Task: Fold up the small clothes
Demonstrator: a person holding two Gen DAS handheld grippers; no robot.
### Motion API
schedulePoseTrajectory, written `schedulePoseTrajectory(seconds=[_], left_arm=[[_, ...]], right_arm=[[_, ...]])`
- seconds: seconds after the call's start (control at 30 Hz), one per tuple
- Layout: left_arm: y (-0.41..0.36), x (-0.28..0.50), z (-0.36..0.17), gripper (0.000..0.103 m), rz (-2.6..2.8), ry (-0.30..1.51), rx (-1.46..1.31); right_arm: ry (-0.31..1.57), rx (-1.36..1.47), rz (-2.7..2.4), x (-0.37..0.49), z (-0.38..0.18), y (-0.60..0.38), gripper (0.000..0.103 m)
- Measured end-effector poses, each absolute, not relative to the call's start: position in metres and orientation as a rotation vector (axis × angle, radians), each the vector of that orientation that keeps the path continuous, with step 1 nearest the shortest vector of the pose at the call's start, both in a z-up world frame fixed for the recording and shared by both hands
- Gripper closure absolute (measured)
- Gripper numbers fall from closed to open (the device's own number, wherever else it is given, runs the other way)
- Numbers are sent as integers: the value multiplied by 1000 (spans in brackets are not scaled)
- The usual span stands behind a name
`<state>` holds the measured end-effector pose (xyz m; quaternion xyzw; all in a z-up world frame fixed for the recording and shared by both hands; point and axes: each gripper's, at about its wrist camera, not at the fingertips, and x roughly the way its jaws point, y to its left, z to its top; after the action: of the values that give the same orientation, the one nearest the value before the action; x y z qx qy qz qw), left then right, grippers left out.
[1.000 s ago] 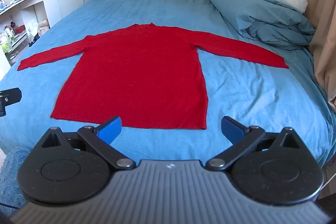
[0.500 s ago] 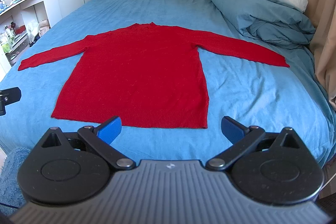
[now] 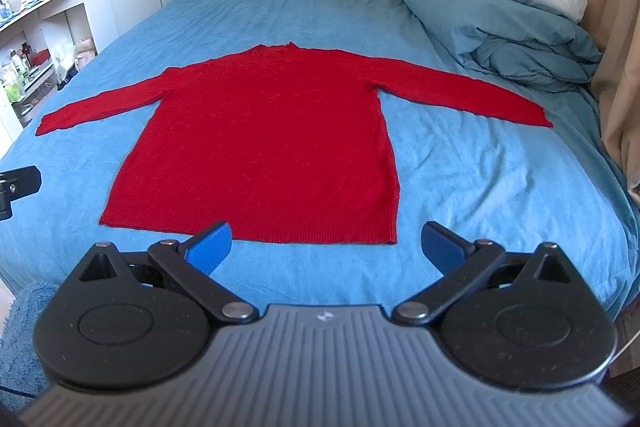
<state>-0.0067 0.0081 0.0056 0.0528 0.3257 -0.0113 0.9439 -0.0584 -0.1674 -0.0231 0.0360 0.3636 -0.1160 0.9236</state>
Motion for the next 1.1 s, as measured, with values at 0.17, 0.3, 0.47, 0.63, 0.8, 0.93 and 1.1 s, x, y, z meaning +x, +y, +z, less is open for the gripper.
schedulePoseTrajectory(seconds=[0.17,0.3,0.47,0.63,0.8,0.93,1.1], left_arm=[[8,-7,6,0,-21,662,107],[9,-7,6,0,-21,662,109],[11,-8,7,0,-18,658,107],[12,-7,8,0,-19,659,103],[11,-7,8,0,-19,658,101],[10,-8,9,0,-21,655,101],[9,-8,9,0,-22,654,100]], right_arm=[[746,76,-237,-58,-24,-166,0],[746,77,-237,-58,-24,-166,0],[745,76,-238,-58,-24,-165,0],[744,74,-237,-58,-25,-164,0],[742,76,-232,-58,-24,-165,0],[742,76,-230,-58,-24,-166,0],[741,76,-227,-57,-23,-161,0]])
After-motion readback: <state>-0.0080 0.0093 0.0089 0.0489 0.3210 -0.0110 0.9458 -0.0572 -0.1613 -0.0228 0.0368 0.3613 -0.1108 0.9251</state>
